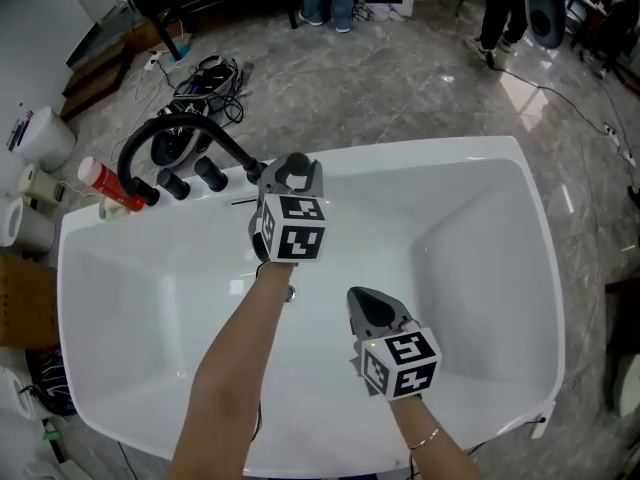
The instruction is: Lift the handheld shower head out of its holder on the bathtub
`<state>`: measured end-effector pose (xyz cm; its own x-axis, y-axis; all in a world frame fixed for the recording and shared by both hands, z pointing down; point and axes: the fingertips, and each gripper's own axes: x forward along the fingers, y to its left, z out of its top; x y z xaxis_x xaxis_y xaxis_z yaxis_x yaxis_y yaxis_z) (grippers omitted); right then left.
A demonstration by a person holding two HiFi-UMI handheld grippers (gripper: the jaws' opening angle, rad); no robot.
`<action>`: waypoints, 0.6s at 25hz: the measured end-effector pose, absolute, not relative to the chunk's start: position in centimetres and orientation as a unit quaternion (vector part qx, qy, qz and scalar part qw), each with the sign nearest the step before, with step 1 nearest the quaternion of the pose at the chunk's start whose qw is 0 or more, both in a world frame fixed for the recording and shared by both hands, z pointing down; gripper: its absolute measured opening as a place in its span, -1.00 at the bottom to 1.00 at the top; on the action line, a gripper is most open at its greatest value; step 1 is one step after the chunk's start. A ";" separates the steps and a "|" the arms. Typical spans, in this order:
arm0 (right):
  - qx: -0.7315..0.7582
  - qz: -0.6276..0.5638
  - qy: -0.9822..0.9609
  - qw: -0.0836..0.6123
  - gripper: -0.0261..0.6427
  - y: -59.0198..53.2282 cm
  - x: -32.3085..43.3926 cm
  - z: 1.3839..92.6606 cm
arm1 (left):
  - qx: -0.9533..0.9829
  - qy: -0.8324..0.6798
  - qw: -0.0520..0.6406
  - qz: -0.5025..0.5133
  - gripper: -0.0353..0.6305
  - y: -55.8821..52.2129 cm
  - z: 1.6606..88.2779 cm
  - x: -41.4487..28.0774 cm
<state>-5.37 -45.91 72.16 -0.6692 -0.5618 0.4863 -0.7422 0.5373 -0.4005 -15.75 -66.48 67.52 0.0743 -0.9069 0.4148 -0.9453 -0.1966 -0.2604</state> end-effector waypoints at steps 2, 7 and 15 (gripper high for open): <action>0.381 0.294 -0.864 0.148 -0.90 -45.1 -5.2 69.9 | 0.734 -0.632 0.036 0.245 -0.45 -64.9 65.2 -15.6; 0.389 0.284 -0.866 0.135 -0.90 -42.6 -4.7 63.9 | 0.740 -0.626 0.022 0.246 -0.45 -60.4 59.4 -15.3; 0.393 0.268 -0.872 0.116 -0.90 -38.1 -3.8 54.9 | 0.743 -0.628 0.014 0.233 -0.45 -52.9 50.4 -14.1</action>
